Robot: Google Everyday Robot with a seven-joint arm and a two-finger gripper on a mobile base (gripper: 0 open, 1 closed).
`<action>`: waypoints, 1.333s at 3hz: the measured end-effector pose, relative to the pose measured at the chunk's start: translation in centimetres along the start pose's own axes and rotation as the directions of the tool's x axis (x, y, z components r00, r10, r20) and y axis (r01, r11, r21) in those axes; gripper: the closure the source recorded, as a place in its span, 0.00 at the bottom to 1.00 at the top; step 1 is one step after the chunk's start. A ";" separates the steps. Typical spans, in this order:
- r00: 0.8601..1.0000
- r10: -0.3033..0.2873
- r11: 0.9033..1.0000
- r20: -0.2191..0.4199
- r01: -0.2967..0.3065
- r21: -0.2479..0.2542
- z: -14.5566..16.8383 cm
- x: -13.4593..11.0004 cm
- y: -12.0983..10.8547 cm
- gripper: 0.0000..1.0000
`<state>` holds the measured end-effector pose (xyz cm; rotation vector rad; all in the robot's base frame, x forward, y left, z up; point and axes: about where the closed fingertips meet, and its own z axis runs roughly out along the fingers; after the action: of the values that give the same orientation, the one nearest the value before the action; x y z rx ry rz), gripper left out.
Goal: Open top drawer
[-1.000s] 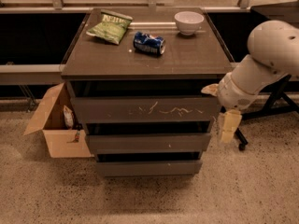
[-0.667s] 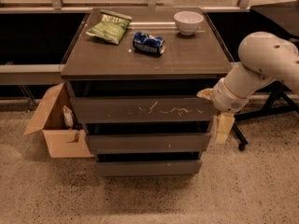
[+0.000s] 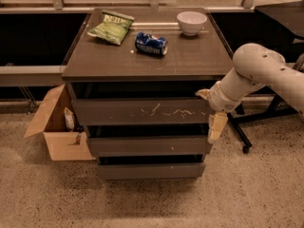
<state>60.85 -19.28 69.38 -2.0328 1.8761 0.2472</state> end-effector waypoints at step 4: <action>0.993 -0.111 0.994 -0.051 0.111 0.000 1.8 1.9 -2.6 0.00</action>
Offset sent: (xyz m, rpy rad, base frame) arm 0.0218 -0.0102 -0.0122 -0.0564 -0.0526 0.0751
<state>63.85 -20.19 67.38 -2.1524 1.7839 0.1652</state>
